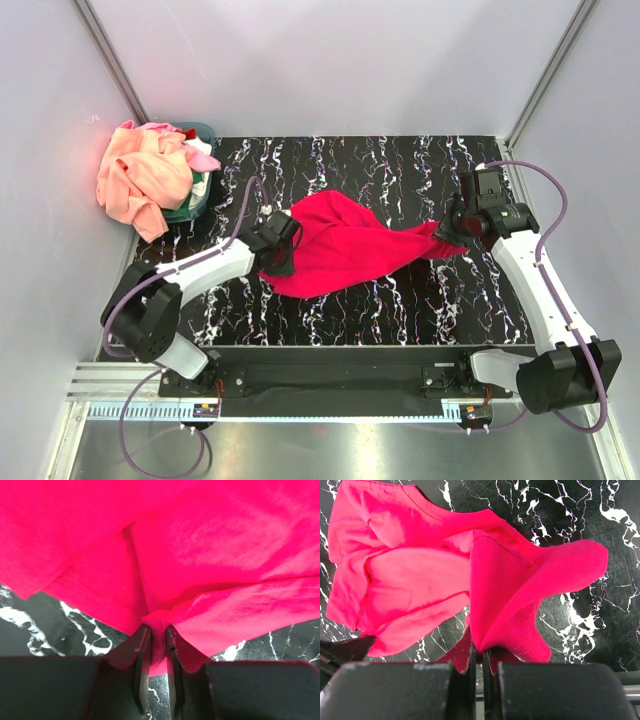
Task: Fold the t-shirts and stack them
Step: Flatten the tshirt out
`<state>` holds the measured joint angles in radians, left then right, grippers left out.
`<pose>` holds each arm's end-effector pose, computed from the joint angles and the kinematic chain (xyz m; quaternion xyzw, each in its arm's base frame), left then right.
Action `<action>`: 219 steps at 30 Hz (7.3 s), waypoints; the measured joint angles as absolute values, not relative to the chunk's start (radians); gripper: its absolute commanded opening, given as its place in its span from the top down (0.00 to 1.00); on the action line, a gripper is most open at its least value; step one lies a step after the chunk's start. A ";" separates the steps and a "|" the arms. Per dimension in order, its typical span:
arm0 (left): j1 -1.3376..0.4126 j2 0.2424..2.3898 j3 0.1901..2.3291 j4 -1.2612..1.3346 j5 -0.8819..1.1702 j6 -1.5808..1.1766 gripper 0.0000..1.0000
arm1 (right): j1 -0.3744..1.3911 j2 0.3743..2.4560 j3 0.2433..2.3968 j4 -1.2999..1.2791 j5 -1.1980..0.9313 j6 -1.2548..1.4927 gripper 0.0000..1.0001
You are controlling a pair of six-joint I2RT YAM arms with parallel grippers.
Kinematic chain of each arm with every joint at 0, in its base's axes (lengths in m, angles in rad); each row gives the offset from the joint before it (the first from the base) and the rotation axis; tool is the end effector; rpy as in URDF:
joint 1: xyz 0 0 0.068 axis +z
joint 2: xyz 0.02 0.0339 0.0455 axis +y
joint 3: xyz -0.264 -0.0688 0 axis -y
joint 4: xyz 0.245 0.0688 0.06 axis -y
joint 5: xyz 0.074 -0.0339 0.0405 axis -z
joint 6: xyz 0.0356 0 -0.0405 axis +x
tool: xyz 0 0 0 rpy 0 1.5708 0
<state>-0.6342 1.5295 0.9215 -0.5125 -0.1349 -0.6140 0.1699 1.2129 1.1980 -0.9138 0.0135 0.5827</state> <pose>0.2381 -0.1692 0.1882 -0.0052 0.9726 -0.0769 0.2191 0.2357 0.0399 0.3293 0.1965 0.9283 0.1100 0.2958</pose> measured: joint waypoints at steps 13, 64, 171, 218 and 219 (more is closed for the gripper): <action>-0.634 1.247 1.141 -0.759 -0.258 -0.551 1.00 | 0.170 1.209 1.256 -0.966 0.018 0.572 1.00; -0.115 1.967 1.759 -0.887 -0.038 -0.359 0.07 | 0.072 2.450 2.523 -1.098 0.125 0.358 0.00; -0.332 0.669 0.889 -0.836 -0.271 -0.348 0.04 | -0.157 2.292 2.062 -0.938 0.072 0.456 1.00; -0.369 1.626 1.145 -0.471 -0.083 -0.540 0.12 | -0.196 2.288 1.916 -0.890 -0.125 0.508 0.12; -0.369 1.657 1.148 -0.450 -0.071 -0.551 0.12 | -0.196 2.319 1.938 -0.899 -0.124 0.508 0.12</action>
<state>-0.3695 1.6566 1.1477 -0.4496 -0.0708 -0.5510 -0.1955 2.3192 1.9377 -0.8989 -0.1242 0.5083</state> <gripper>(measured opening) 0.882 0.884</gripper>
